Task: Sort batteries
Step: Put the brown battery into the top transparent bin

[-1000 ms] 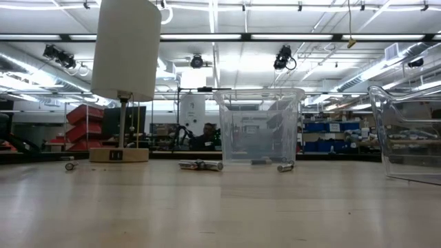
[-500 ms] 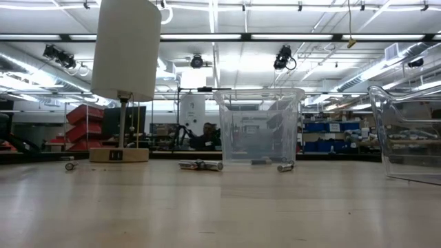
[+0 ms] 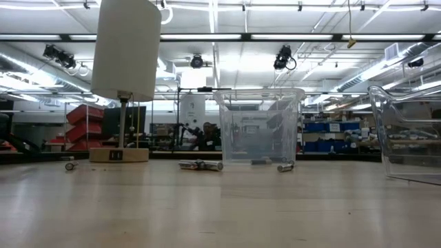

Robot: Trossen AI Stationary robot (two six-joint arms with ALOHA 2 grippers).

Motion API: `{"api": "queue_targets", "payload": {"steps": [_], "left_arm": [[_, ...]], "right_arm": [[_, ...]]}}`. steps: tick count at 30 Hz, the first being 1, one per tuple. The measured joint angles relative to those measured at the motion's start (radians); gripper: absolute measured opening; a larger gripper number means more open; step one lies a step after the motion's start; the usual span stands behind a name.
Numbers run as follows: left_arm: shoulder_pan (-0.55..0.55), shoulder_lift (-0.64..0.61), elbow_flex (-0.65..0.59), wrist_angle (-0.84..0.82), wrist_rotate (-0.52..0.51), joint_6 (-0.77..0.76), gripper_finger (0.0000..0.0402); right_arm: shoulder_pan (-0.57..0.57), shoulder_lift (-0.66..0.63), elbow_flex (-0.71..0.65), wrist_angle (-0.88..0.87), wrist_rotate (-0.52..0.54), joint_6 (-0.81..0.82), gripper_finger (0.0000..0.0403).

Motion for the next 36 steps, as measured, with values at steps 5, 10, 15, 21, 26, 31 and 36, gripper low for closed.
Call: {"api": "queue_targets", "payload": {"steps": [5, 10, 15, 21, 26, 31, 36], "left_arm": [[0.0, 0.0, 0.0, 0.021, -0.035, 0.001, 0.0114], [0.0, 0.0, 0.0, 0.007, 0.029, -0.006, 0.0114], [0.0, 0.0, 0.0, 0.005, 0.042, -0.008, 0.0114], [0.0, 0.0, 0.0, 0.003, 0.05, -0.01, 0.0114], [0.0, 0.0, 0.0, -0.005, 0.052, -0.01, 0.0113], [-0.009, 0.0, 0.0, -0.01, 0.055, -0.01, 0.0113], [-0.016, 0.005, 0.0, -0.01, 0.061, -0.01, 0.0113]], "right_arm": [[-0.001, 0.0, 0.0, 0.004, 0.0, 0.0, 0.0115], [-0.01, 0.0, 0.0, 0.004, 0.0, 0.0, 0.0115], [-0.01, 0.0, 0.0, 0.004, 0.0, 0.0, 0.0115], [-0.01, 0.0, 0.0, 0.004, 0.0, 0.0, 0.0115], [-0.01, 0.0, 0.0, 0.003, 0.0, 0.0, 0.0115], [-0.01, 0.0, 0.0, 0.003, 0.0, 0.0, 0.0115], [-0.01, 0.0, 0.0, 0.003, 0.0, 0.0, 0.0115]]}}
